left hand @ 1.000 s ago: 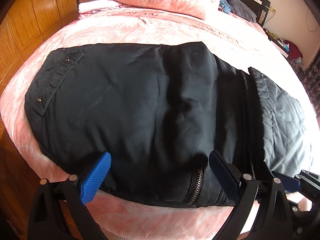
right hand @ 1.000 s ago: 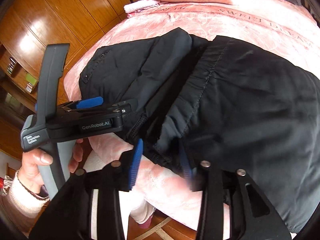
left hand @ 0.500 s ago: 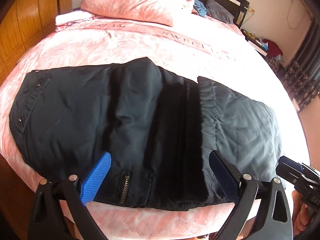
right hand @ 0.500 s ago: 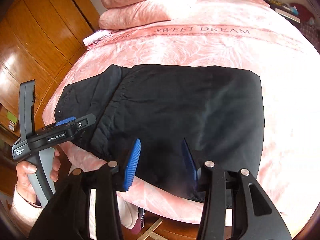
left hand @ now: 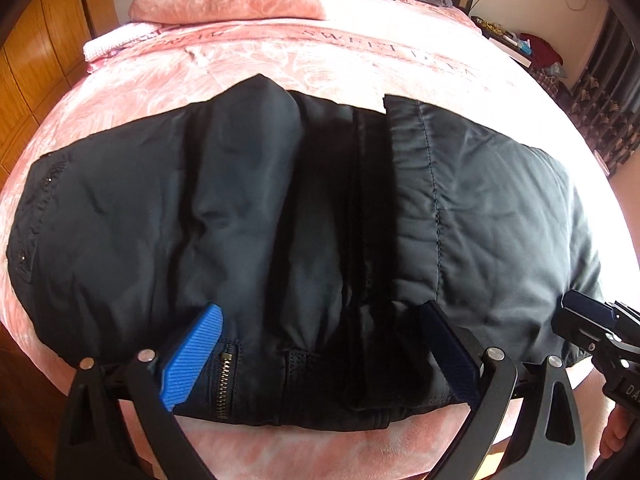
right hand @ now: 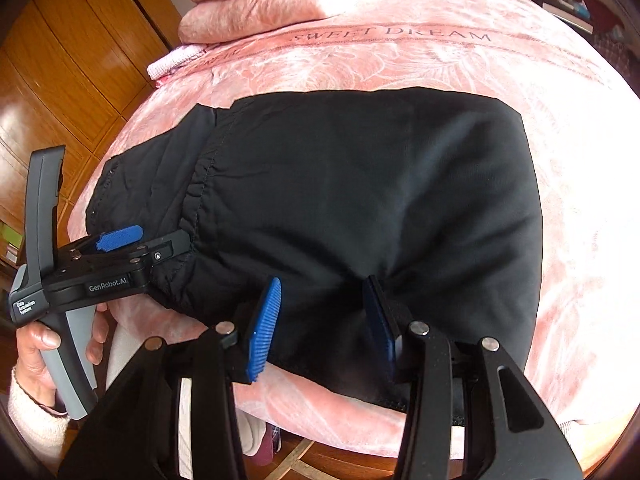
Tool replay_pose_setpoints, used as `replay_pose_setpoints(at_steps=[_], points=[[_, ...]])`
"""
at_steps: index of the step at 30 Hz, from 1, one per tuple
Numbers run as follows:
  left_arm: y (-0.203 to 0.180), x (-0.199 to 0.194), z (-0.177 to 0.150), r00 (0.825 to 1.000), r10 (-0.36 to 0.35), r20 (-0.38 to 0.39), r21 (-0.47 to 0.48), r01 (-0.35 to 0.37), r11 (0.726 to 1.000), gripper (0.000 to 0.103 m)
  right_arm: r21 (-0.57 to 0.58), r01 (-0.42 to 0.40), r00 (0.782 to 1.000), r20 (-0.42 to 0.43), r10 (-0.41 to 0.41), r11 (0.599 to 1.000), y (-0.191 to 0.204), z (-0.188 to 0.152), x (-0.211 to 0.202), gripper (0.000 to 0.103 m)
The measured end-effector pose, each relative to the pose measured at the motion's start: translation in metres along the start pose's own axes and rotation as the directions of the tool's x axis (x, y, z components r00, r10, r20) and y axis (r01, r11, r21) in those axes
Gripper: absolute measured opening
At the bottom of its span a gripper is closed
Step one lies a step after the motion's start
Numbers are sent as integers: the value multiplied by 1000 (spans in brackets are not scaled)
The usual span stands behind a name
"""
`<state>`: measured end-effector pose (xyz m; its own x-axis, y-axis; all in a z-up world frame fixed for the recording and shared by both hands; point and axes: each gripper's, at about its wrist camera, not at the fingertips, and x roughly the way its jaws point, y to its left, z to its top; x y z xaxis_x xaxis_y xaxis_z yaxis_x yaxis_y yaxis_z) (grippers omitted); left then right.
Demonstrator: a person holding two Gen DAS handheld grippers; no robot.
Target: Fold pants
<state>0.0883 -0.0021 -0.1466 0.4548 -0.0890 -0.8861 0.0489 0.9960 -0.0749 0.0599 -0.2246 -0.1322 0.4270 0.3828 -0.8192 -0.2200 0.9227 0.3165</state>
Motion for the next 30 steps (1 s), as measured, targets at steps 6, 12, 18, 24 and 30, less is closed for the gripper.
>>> replay_pose_setpoints(at_steps=[6,12,18,24,30], points=[[46,-36,-14,999,12,51,-31,-11,999,98,-21,-125,991,49,126,992,21,6,-24,44],[129,-52,-43,998,56,4,-168,-55,984,96,-83,-148,989,-1,148,986,53,15,-5,46],[210,-45,-54,996,-83,-12,-429,70,901,68,-117,-175,984,-43,171,978,78,23,15,47],[243,-20,-58,977,-214,4,-579,177,796,67,-143,-169,984,-74,160,975,94,28,35,48],[269,-5,-66,955,-293,46,-681,244,690,67,-122,-159,983,-106,147,980,89,25,55,47]])
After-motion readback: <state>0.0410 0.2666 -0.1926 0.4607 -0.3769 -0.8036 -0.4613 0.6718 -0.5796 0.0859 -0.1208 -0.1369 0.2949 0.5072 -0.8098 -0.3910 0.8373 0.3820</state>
